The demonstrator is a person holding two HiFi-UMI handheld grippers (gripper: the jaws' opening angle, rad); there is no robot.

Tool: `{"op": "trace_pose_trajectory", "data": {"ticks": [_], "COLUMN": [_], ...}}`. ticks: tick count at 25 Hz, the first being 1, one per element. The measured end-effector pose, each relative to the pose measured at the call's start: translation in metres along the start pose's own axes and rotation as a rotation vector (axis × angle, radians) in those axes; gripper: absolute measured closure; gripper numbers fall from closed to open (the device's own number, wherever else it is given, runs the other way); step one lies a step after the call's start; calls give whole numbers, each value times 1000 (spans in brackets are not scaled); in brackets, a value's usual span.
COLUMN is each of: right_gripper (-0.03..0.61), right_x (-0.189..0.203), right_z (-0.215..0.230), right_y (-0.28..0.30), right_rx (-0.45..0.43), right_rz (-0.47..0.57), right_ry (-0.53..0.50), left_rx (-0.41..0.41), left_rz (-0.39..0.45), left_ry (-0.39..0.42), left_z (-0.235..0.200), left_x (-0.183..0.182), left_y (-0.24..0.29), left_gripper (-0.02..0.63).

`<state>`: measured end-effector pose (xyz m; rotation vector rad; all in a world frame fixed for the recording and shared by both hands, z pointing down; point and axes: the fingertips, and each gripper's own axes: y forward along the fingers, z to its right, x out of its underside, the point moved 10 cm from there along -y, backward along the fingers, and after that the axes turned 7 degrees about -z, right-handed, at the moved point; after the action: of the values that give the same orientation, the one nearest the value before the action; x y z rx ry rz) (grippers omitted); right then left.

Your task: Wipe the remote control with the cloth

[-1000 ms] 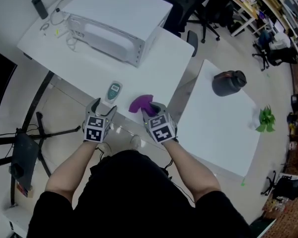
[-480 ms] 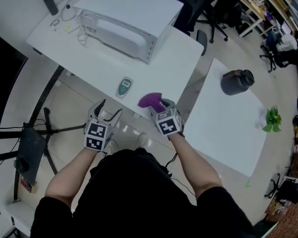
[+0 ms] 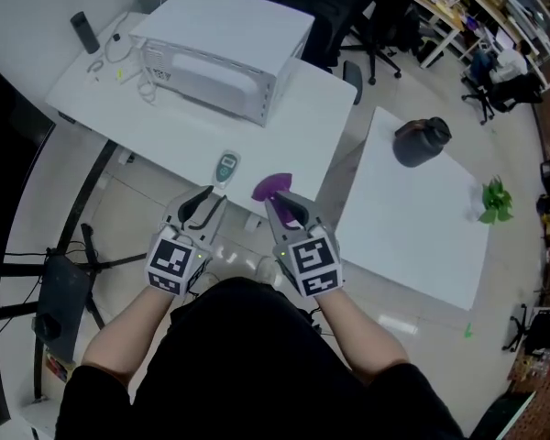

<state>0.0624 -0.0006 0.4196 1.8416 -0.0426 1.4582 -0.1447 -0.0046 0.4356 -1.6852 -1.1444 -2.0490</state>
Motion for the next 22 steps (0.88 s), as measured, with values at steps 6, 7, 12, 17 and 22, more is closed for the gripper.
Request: {"op": "trace_pose_trajectory", "data": {"ticks": [6, 7, 12, 17, 22], "right_gripper": [558, 560, 563, 563, 563], "right_x": [-7, -8, -8, -6, -5], "right_z": [-21, -24, -34, -40, -41], "right_y": [-15, -17, -22, -26, -29], "right_rx": [32, 36, 48, 43, 47], "right_rz": [33, 38, 49, 45, 40], "right_ry": [16, 15, 13, 8, -1], "left_rx": [79, 82, 76, 87, 98], "left_rz": [19, 16, 6, -1, -3], "left_ry": [22, 30, 73, 104, 107], "left_z": [15, 16, 23, 31, 36], "left_x": [-15, -16, -22, -26, -27], "left_y": [-14, -16, -20, -19, -18], "left_gripper": [614, 614, 614, 614, 614]}}
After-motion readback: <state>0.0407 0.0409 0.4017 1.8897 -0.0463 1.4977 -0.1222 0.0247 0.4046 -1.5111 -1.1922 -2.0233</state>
